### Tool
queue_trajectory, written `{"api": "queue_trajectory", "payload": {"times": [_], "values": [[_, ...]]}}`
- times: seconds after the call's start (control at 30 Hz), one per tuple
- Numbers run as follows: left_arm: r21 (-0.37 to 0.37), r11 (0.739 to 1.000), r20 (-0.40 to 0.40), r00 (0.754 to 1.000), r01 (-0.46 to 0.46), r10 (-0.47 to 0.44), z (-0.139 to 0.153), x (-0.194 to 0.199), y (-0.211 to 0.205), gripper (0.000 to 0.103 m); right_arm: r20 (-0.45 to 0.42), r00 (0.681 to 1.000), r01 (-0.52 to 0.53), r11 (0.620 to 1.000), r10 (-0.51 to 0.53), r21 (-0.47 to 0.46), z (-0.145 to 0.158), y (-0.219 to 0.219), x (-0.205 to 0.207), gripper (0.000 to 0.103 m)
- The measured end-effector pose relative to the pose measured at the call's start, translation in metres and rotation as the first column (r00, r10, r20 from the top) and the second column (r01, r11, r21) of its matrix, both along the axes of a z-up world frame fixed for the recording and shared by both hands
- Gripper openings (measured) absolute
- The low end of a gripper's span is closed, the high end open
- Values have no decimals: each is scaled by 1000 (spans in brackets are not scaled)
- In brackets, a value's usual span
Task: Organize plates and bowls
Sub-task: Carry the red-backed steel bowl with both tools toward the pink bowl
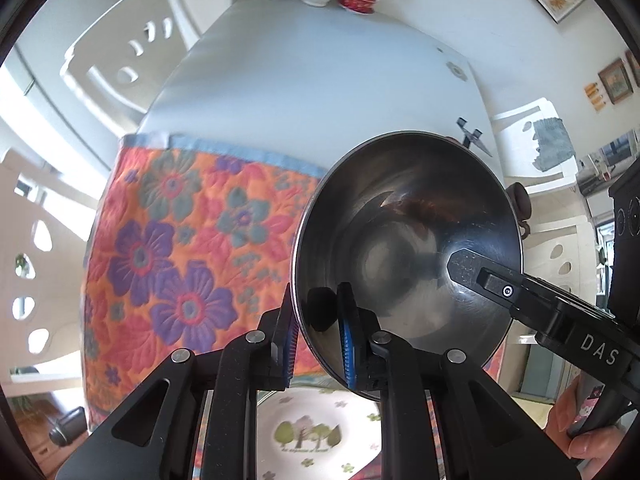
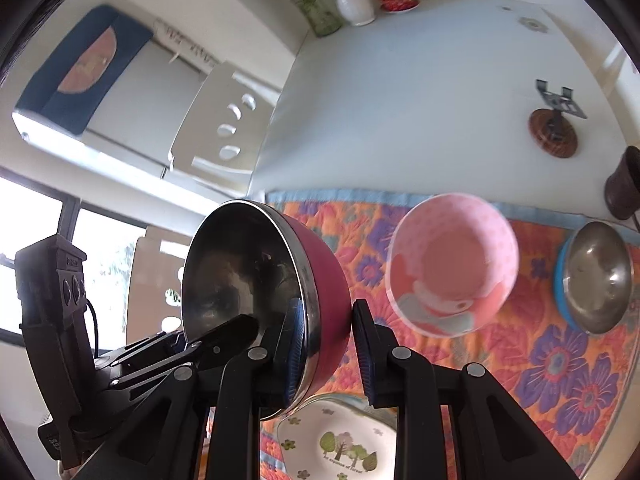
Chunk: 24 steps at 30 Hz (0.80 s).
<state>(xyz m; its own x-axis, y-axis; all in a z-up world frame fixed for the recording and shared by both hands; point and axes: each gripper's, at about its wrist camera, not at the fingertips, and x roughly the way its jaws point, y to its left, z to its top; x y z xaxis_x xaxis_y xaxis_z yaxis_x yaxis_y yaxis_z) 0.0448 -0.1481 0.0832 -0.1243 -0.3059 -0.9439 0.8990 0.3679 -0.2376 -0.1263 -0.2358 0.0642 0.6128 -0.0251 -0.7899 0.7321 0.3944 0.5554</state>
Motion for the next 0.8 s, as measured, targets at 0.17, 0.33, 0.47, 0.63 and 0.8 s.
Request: {"api": "queue_trajectory", "payload": {"times": [0.17,0.33,0.47,0.63,0.8], "values": [[-3,999,-9,999,36,-36,-6,-20,-22,15,-2,999,47,999,-47,2,-6,-16,-24,25],[13,998,-32,998,59,-59,-22,-35,-39,15,-8,996,87,996,-86,32,-23,-31,-43,25],[30,997,-35,996,78,-77,-35,-44,-53,15,-16,994,109,992,-108,59,-38,-44,-53,25],[62,994,-50,995,93,-90,-59,-49,-69,15,-30,992,126,987,-124,100,-62,-60,-57,25],[88,989,-52,992,121,-117,-80,-53,-82,15,-62,989,138,983,-131,121,-85,-69,-57,25]]}}
